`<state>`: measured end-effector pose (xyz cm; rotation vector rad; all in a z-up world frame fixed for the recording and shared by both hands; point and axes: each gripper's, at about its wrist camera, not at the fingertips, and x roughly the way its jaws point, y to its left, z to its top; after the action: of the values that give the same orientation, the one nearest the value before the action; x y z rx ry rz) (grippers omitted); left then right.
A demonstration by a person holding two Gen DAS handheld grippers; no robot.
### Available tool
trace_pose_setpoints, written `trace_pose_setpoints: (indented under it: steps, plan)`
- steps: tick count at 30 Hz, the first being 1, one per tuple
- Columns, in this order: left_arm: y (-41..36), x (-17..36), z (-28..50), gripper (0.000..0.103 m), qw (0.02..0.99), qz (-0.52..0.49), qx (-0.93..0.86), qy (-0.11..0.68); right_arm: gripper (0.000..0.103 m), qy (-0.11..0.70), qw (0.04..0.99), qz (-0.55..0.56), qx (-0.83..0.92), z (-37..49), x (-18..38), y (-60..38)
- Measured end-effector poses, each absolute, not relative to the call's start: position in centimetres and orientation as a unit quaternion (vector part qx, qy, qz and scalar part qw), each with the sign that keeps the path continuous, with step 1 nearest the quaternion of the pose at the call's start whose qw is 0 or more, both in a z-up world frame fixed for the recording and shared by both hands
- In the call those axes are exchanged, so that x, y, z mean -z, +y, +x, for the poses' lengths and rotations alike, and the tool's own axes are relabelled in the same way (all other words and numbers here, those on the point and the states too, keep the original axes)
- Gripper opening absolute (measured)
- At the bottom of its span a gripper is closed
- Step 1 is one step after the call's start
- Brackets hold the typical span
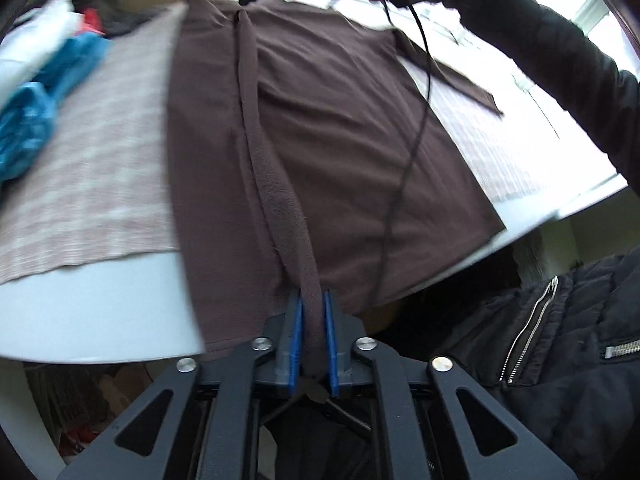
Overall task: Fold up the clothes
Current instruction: 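Grasp the brown top's side with the right gripper and fold it toward the center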
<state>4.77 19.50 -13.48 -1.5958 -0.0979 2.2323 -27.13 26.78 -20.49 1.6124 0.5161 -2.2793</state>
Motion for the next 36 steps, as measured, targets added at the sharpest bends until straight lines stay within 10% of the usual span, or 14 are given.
trace_pose_setpoints:
  steps: [13, 36]
  plan:
    - [16.8, 13.5, 4.8, 0.011, 0.197, -0.585, -0.784, -0.071, 0.021, -0.007, 0.229, 0.566, 0.792, -20.9, 16.9, 28.8]
    - [22.8, 17.4, 3.5, 0.016, 0.247, -0.604, -0.755, -0.060, 0.040, -0.044, 0.160, 0.630, 0.759, -25.8, 24.0, 28.2]
